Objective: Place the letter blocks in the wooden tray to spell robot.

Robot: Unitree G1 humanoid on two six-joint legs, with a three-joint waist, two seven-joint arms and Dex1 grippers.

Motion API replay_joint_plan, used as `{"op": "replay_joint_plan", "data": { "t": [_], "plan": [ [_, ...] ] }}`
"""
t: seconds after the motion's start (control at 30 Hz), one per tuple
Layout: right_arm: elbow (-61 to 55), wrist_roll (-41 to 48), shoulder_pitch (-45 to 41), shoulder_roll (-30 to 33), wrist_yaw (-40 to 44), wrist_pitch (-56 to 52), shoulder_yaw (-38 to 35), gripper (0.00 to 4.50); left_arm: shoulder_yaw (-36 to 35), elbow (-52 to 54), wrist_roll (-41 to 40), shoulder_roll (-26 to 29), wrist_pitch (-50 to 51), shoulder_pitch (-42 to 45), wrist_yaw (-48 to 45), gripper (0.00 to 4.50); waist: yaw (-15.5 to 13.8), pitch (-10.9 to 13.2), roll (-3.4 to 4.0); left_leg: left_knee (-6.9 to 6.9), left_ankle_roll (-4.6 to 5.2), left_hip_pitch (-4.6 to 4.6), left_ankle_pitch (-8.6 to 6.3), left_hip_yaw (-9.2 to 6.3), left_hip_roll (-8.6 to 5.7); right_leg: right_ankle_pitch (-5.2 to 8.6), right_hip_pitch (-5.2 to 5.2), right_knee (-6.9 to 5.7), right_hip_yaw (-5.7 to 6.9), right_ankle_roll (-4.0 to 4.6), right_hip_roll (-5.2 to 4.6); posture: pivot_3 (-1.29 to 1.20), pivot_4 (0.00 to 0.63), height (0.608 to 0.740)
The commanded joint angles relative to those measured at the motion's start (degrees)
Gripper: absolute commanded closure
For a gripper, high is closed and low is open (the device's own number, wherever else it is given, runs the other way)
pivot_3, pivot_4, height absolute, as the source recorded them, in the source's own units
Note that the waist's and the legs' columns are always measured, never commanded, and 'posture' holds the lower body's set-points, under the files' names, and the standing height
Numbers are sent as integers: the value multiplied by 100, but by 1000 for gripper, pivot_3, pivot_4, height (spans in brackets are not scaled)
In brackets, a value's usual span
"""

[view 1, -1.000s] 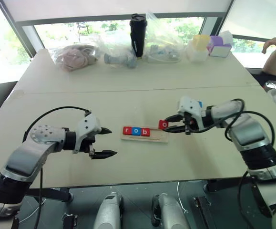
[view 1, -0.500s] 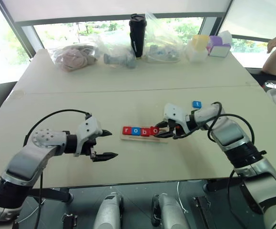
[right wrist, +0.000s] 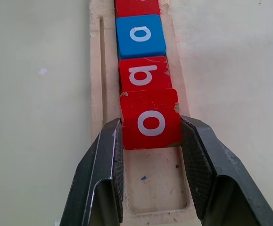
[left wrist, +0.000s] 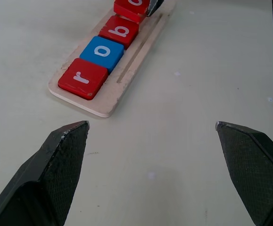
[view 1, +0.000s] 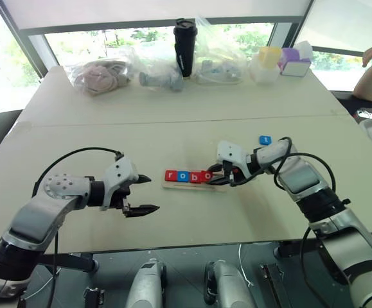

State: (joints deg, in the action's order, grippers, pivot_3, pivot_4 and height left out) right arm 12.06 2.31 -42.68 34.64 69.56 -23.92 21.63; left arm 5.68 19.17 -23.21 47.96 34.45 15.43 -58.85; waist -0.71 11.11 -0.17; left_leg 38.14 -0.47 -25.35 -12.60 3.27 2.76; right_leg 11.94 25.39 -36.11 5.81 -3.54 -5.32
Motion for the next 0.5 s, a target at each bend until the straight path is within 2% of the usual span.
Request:
{"op": "replay_joint_plan", "data": {
  "t": [0.03, 0.13, 0.17, 0.5],
  "plan": [
    [10, -29, -142, -1, 36, 119, -82, 1905, -94, 178, -31, -12, -63, -3, 20, 0, 1, 0, 0, 0, 0, 0, 0, 0, 0, 0, 0, 0, 0, 0, 0, 0, 150, 740],
    [40, -49, -140, 35, 66, 214, -104, 406, -92, 178, -30, -9, -65, -5, 29, 0, 4, 0, 0, 0, 0, 0, 0, 0, 0, 0, 0, 0, 0, 0, 0, 0, 150, 740],
    [45, -54, -144, 27, 61, 218, -115, 57, -97, 173, -32, -4, -71, -8, 26, 0, 5, 0, 0, 0, 0, 0, 0, 0, 0, 0, 0, 0, 0, 0, 0, 0, 150, 740],
    [-55, 128, -216, 55, 96, 90, -373, 57, -87, 149, -19, -18, -106, 1, 13, 0, 2, 0, 0, 0, 0, 0, 0, 0, 0, 1, 0, 0, 0, 1, 0, 0, 150, 740]
  ]
}}
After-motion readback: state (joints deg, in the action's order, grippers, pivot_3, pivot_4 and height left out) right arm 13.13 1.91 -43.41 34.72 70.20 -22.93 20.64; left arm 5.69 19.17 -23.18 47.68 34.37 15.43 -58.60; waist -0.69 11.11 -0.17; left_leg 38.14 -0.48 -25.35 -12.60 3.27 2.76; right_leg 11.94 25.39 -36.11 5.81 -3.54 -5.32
